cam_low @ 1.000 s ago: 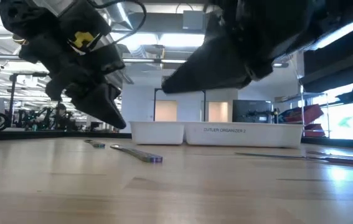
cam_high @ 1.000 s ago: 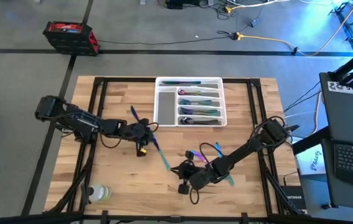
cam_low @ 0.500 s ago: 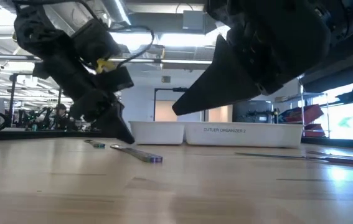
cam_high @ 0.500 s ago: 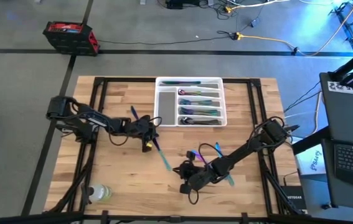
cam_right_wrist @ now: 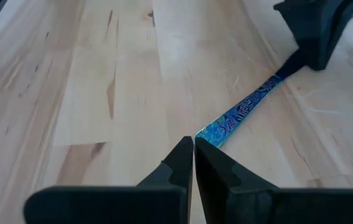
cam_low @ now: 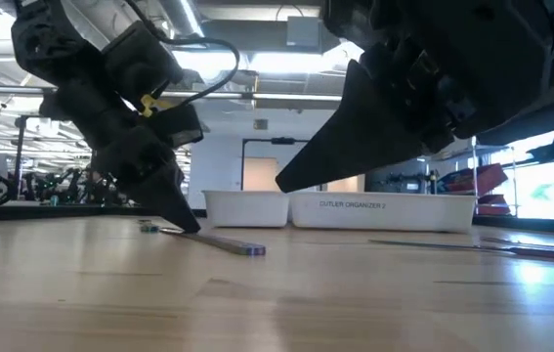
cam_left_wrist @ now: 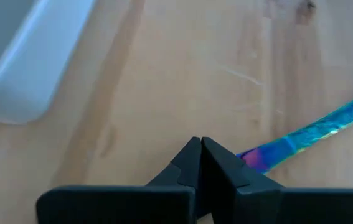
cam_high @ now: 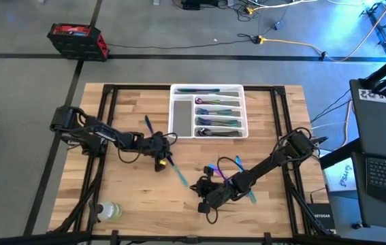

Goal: Sort silverware
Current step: Put the blue table knife into the tray organizer

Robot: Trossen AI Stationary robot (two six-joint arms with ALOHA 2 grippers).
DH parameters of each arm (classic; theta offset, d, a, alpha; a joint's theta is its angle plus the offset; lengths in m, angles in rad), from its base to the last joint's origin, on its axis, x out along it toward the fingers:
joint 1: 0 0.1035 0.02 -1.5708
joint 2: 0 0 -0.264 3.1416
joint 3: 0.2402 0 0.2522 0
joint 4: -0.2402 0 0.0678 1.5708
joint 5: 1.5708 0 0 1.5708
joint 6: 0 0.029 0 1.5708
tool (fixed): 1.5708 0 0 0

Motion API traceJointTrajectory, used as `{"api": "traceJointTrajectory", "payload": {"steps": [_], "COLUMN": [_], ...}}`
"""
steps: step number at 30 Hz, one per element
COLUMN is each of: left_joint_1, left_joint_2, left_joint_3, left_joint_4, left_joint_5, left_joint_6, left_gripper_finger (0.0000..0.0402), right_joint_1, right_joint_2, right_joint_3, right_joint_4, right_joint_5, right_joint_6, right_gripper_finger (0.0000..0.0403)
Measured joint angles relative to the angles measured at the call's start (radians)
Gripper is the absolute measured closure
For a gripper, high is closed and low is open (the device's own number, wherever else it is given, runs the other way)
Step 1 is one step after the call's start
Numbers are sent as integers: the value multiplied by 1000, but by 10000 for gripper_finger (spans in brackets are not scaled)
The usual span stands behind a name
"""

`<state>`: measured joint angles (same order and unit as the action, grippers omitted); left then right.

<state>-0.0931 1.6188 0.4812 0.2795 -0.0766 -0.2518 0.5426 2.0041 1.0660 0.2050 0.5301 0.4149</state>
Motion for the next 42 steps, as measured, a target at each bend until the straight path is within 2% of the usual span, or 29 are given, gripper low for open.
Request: {"api": "traceJointTrajectory", "payload": {"steps": [7,21,35,39,42], "left_joint_1": [-36,-47,-47,-47,-51], "left_joint_2": [0,1,2,2,-7], "left_joint_3": [0,0,-1,-2,-2], "left_joint_4": [-15,-36,-36,-32,-35], "left_joint_5": [40,211,220,216,190], "left_joint_6": [-24,102,129,132,133], "left_gripper_finger": [401,401,401,401,401], "right_joint_1": [0,0,0,-10,-29], "right_joint_2": [0,0,0,-16,-41], "right_joint_3": [0,0,-3,-49,-114], "right_joint_4": [-27,-37,-52,17,134], "right_joint_5": [0,1,43,-2,-26], "right_joint_6": [-2,0,-24,-45,-48], "right_gripper_finger": [402,402,402,402,402]}}
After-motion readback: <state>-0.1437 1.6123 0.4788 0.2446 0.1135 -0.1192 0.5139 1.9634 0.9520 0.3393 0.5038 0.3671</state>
